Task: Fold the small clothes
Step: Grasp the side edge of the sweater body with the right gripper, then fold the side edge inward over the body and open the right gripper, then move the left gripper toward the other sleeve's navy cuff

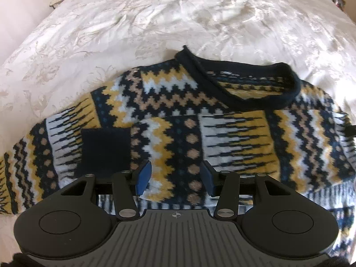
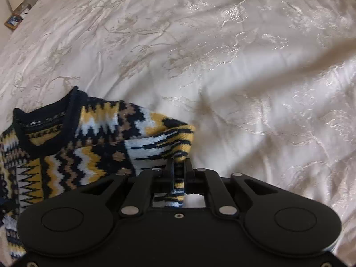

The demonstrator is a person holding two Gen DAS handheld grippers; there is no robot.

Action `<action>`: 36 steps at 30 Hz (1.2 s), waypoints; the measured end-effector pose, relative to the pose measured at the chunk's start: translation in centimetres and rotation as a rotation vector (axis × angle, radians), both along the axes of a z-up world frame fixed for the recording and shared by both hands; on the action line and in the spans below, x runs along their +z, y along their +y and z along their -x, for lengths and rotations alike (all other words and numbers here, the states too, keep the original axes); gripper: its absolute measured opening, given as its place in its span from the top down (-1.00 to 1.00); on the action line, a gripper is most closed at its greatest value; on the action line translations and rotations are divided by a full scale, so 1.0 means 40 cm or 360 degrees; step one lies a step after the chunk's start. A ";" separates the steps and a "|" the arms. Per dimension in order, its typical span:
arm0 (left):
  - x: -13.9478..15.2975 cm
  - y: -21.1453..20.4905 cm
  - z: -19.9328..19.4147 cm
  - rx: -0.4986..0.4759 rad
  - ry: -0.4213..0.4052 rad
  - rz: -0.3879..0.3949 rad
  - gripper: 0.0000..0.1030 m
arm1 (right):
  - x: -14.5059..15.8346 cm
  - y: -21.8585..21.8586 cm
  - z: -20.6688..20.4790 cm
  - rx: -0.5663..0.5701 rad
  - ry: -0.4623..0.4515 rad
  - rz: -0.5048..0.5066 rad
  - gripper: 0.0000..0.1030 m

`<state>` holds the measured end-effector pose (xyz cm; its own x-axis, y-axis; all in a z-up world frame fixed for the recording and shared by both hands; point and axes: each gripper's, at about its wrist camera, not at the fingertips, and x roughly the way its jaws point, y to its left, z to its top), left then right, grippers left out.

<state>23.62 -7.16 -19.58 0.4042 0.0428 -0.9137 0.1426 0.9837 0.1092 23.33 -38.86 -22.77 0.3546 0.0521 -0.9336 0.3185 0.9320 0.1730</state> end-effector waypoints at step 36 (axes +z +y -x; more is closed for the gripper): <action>-0.019 0.023 0.062 -0.0097 0.0140 0.0195 -0.53 | 0.123 0.138 0.300 0.0177 -0.0291 0.0005 -0.80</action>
